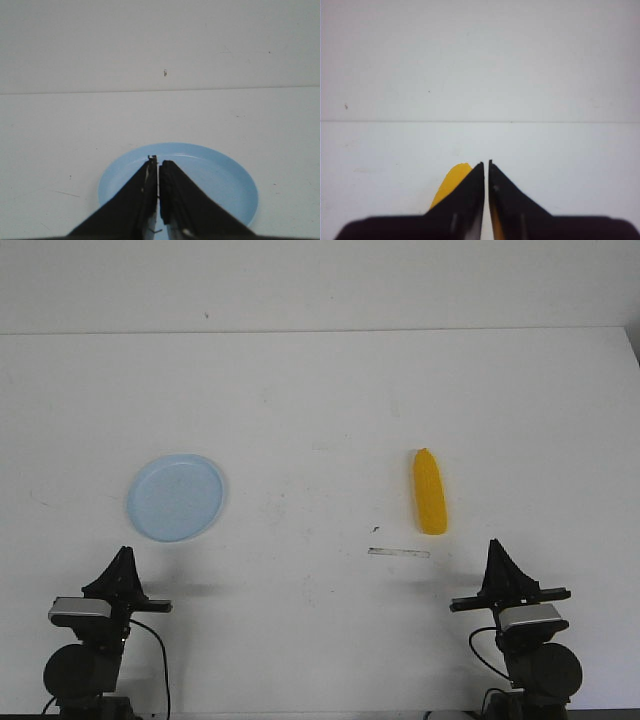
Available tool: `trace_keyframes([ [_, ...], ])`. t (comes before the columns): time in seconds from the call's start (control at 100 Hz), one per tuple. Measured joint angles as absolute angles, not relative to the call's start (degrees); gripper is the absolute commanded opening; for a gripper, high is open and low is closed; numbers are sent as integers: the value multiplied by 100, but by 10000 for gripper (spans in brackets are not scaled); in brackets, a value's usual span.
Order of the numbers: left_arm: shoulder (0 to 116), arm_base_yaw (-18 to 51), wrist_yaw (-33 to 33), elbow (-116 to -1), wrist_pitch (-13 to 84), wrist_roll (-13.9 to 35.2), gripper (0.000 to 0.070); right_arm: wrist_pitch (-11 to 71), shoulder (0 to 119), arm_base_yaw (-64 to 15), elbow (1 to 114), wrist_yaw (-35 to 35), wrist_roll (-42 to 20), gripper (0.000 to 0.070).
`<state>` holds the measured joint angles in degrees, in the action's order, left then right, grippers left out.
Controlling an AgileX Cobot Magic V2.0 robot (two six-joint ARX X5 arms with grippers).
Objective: Place corn on plate with both arms
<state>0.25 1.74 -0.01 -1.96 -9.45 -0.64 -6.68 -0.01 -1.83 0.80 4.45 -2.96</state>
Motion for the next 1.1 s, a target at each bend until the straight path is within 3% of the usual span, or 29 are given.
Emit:
trace_keyframes([
  [0.83,25,174,-1,-202,-1313,-58,1,-668,-1,-183,80,445,-296,15],
  [1.1,104,174,-1,-862,-928,239,1,-668,-1,-183,80,445,-296,15],
])
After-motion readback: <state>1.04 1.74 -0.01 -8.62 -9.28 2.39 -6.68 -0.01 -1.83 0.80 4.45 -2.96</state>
